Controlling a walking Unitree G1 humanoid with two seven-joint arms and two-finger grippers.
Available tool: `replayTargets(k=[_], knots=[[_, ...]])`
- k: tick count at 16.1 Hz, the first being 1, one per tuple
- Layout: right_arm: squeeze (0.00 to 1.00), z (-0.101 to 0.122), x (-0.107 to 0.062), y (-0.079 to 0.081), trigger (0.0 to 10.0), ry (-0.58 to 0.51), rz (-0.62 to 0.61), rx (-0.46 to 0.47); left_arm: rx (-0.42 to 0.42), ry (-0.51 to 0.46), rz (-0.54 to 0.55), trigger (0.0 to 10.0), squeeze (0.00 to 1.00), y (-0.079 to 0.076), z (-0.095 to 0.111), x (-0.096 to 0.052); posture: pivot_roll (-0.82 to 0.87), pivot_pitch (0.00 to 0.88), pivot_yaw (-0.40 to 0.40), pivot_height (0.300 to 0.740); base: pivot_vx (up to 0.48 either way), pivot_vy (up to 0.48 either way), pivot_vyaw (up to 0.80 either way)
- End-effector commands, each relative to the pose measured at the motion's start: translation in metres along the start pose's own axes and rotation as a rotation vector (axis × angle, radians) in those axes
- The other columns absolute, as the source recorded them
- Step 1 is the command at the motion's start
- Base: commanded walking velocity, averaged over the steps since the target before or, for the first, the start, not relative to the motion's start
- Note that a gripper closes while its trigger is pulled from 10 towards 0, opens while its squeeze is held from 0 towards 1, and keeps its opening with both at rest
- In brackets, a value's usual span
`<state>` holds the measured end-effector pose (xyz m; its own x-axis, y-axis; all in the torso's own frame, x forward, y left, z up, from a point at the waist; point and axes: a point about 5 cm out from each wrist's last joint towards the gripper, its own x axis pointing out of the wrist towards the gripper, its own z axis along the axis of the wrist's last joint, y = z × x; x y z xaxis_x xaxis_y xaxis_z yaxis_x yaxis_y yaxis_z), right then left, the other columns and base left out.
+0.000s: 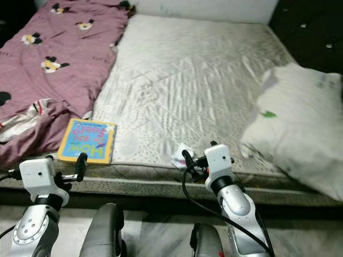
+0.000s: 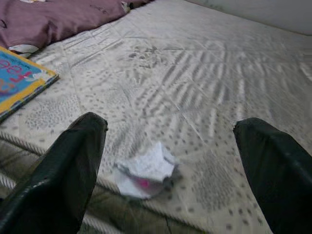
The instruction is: Clean up the room
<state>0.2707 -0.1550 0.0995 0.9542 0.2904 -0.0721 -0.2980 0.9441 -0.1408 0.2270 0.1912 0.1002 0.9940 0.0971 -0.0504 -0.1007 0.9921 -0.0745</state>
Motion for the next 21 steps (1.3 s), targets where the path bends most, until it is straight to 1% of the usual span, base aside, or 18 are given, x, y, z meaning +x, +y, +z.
replayTargets(k=[1, 3, 4, 7, 15, 18, 20, 21], knots=[[0.0, -0.0039, -0.0019, -0.0025, 10.0, 0.014, -0.005, 0.01, 0.001, 0.015, 0.007, 10.0, 0.0, 0.0006, -0.0028, -0.0012, 0.03, 0.106, -0.036, 0.575, 0.0, 0.0, 0.0], [0.0, -0.0039, -0.0019, -0.0026, 10.0, 0.014, -0.003, 0.012, -0.002, 0.013, 0.005, 10.0, 0.0, 0.0, -0.0027, -0.0011, 0.03, 0.107, -0.036, 0.575, 0.0, 0.0, 0.0], [0.0, -0.0044, -0.0013, -0.0018, 10.0, 0.02, 0.01, -0.023, -0.003, 0.012, 0.003, 10.0, 0.0, -0.0003, -0.0026, -0.001, 0.03, 0.107, -0.036, 0.575, 0.27, 0.0, 0.46], [0.0, -0.0046, -0.0015, -0.0018, 10.0, 0.018, 0.006, -0.02, -0.004, 0.011, 0.002, 10.0, 0.0, -0.0011, -0.0023, -0.0011, 0.03, 0.108, -0.036, 0.575, 0.275, 0.0, 0.74], [0.0, -0.0054, 0.0016, -0.0027, 10.0, 0.018, 0.001, -0.002, -0.003, 0.014, -0.006, 10.0, 0.0, -0.0012, -0.0019, 0.0017, 0.03, 0.117, -0.035, 0.575, 0.272, 0.0, 0.0], [0.0, -0.0062, 0.0013, -0.0024, 10.0, 0.02, 0.005, 0.005, -0.002, 0.021, 0.004, 10.0, 0.0, -0.0016, -0.0035, 0.0015, 0.03, 0.112, -0.034, 0.575, 0.0, 0.0, 0.0], [0.0, -0.0056, 0.0013, -0.0002, 10.0, 0.017, 0.03, -0.039, 0.0, 0.025, 0.004, 10.0, 0.0, -0.0013, -0.0039, 0.0012, 0.03, 0.107, -0.034, 0.575, 0.0, 0.0, 0.65], [0.0, -0.0057, 0.0012, 0.0013, 10.0, 0.015, 0.033, -0.039, 0.001, 0.027, 0.003, 10.0, 0.0, -0.0013, -0.0042, 0.0012, 0.03, 0.108, -0.032, 0.575, 0.0, 0.0, 0.8]])
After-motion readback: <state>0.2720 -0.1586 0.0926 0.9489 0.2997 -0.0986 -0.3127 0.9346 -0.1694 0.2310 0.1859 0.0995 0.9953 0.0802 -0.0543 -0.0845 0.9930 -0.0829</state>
